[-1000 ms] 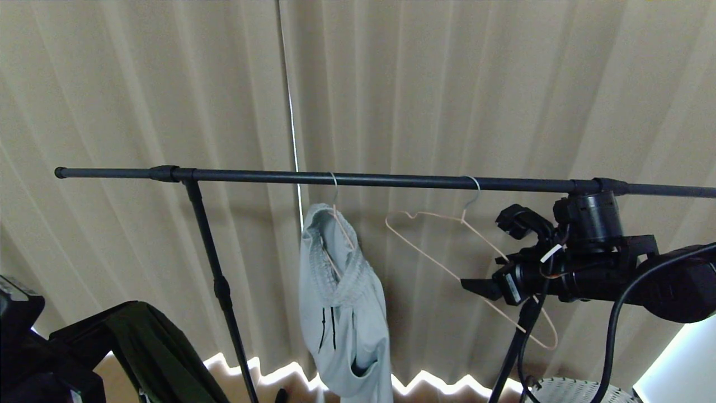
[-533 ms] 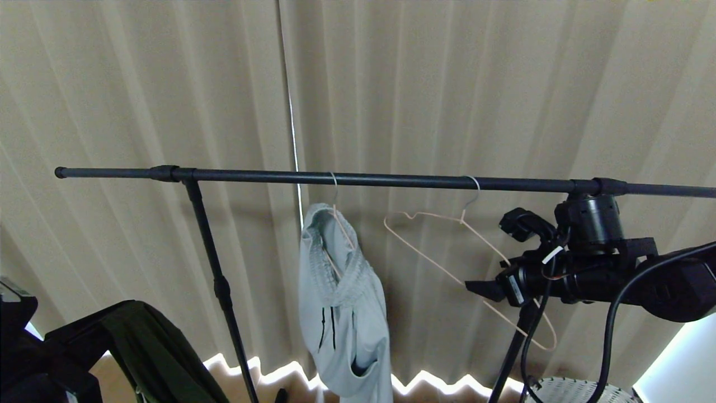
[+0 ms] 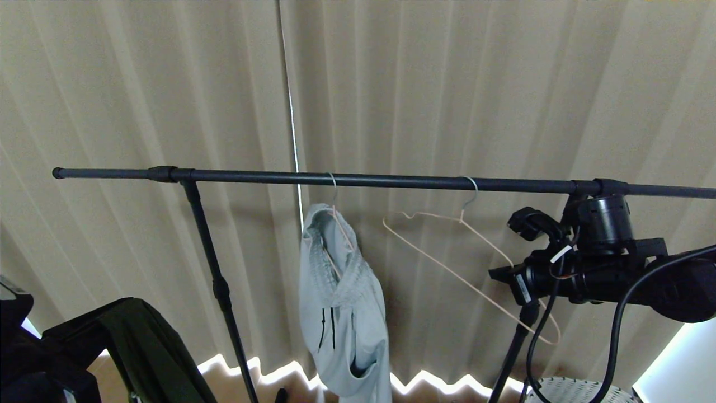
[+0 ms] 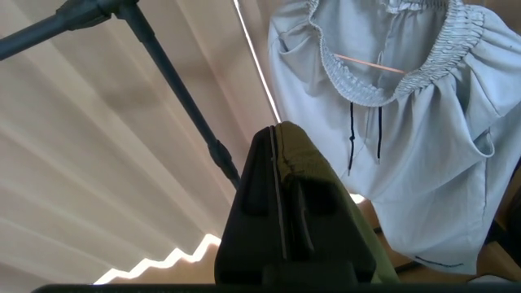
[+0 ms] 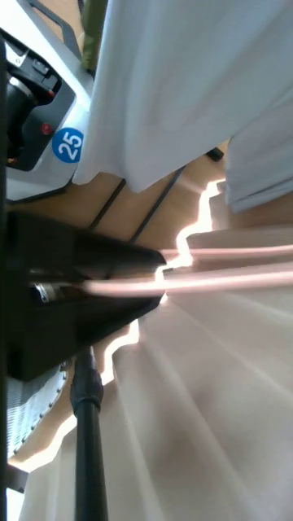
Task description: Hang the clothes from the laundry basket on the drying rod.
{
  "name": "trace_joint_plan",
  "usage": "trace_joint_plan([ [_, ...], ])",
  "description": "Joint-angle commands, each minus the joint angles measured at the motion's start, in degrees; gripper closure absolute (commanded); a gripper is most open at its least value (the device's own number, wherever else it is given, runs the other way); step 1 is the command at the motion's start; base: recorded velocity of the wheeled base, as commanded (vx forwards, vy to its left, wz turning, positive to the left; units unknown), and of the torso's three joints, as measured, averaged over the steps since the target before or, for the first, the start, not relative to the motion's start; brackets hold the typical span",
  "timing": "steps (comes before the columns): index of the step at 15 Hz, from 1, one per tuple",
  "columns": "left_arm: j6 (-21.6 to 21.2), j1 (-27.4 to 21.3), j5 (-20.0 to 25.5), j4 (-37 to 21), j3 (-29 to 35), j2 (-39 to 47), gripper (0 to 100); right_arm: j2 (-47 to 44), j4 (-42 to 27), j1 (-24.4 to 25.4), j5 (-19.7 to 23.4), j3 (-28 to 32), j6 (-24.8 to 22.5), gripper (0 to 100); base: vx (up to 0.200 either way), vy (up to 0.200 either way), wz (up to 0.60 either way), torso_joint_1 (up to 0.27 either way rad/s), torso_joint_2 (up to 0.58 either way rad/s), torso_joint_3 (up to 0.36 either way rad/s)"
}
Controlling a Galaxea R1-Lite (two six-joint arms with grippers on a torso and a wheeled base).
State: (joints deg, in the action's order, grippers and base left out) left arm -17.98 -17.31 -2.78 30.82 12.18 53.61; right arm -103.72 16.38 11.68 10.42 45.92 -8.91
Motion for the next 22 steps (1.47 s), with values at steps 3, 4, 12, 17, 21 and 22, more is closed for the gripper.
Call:
trace_joint_plan([
  [3, 0.0, 0.0, 0.0, 0.0, 0.0, 0.1, 100, 0.4, 0.0, 0.0, 0.0, 0.0, -0.1, 100, 0.000, 0.000, 0.00, 0.000, 0.00, 0.000],
  [4, 0.0, 0.0, 0.0, 0.0, 0.0, 0.1, 100, 0.5, 0.0, 0.0, 0.0, 0.0, -0.1, 100, 0.000, 0.000, 0.00, 0.000, 0.00, 0.000],
  [12, 0.0, 0.0, 0.1, 0.0, -0.1, 0.1, 100, 4.6, 0.1, 0.0, 0.1, 0.0, 0.1, 100, 0.000, 0.000, 0.00, 0.000, 0.00, 0.000],
  [17, 0.0, 0.0, 0.1, 0.0, 0.1, 0.4, 100, 8.3, 0.1, 0.0, 0.0, -1.2, 2.3, 100, 0.000, 0.000, 0.00, 0.000, 0.00, 0.000],
  [21, -0.1, 0.0, 0.1, 0.0, 0.2, 0.4, 100, 12.5, 4.4, -0.3, -0.2, -6.8, 2.5, 100, 0.000, 0.000, 0.00, 0.000, 0.00, 0.000],
  [22, -0.1, 0.0, 0.1, 0.0, 0.3, 0.4, 100, 13.3, 5.3, -0.9, -0.2, -8.5, 2.5, 100, 0.000, 0.000, 0.00, 0.000, 0.00, 0.000],
])
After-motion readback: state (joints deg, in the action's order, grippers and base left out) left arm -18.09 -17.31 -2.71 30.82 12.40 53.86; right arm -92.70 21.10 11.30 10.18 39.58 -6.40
